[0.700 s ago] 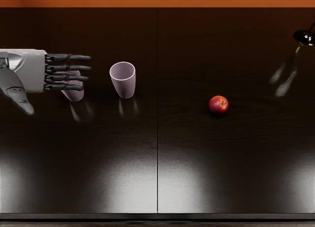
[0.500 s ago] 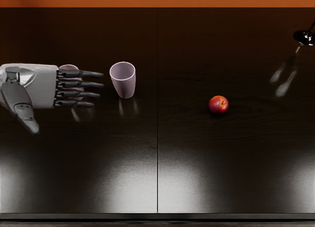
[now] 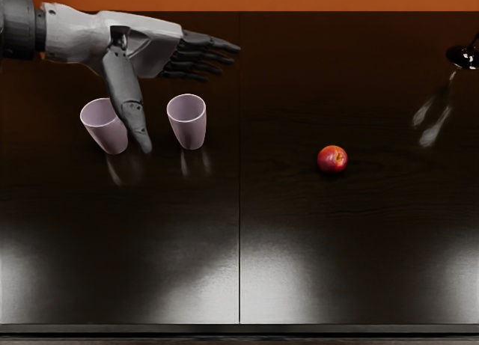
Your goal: Pick up cup and place in cup with left hand
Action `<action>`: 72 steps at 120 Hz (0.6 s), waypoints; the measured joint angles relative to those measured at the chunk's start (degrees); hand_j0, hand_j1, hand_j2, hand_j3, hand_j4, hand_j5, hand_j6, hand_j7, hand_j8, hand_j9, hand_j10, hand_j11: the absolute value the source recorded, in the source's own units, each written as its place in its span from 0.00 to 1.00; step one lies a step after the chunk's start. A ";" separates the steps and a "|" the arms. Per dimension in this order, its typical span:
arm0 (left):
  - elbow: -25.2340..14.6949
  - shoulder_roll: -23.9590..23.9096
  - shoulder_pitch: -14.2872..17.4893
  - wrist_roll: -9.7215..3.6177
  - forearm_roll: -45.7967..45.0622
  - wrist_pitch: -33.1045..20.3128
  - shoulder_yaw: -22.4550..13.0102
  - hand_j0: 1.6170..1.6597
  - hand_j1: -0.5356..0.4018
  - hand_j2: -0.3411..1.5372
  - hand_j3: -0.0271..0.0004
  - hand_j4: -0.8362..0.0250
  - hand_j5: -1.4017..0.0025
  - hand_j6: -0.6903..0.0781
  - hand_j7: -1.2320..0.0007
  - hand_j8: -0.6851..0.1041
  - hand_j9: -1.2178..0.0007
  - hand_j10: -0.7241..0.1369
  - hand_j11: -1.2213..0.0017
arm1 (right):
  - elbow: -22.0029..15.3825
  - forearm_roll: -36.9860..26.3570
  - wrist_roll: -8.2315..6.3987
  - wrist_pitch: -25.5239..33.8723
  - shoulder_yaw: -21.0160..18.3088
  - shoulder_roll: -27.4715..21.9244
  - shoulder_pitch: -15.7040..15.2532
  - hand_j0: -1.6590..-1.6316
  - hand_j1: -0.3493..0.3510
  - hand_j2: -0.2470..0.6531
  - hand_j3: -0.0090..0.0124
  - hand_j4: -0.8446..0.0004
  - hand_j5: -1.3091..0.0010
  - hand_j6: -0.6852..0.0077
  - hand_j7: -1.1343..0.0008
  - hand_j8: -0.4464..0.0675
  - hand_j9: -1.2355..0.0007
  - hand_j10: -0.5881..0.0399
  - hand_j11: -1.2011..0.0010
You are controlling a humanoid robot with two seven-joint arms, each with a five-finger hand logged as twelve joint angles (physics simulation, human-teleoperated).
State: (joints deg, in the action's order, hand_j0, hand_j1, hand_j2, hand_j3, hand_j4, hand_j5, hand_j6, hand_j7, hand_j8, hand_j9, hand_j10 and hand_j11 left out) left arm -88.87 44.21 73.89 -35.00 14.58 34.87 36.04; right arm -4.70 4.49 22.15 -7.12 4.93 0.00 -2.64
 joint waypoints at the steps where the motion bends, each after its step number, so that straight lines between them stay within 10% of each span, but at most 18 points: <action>1: 0.18 -0.56 0.01 0.00 1.00 -0.16 -0.01 0.96 0.94 0.18 0.99 0.97 1.00 0.90 1.00 0.87 1.00 0.84 1.00 | 0.00 0.00 0.00 0.00 0.00 0.00 0.00 0.04 0.00 0.27 0.42 1.00 1.00 0.99 1.00 0.87 1.00 0.94 1.00; 45: 8.43 -15.79 3.42 0.00 29.43 -12.94 -7.61 0.96 0.91 0.18 0.99 0.94 0.98 0.86 0.97 0.84 0.97 0.81 0.97 | -0.01 0.00 0.00 0.00 0.03 0.00 0.00 0.04 0.00 0.27 0.42 1.00 1.00 0.99 1.00 0.87 1.00 0.94 1.00; 72: 13.64 -17.33 2.69 0.00 36.09 -17.50 -13.41 0.96 0.88 0.19 0.99 0.91 0.95 0.83 0.94 0.80 0.94 0.78 0.94 | 0.02 0.00 0.00 0.00 0.00 0.00 0.01 0.04 0.00 0.27 0.42 1.00 1.00 0.99 1.00 0.87 1.00 0.94 1.00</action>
State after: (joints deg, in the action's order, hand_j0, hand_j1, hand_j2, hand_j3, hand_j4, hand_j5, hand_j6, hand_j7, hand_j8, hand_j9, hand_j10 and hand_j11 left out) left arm -75.23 26.89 76.58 -35.00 50.67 17.37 22.63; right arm -4.68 4.49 22.14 -7.12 4.93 0.00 -2.64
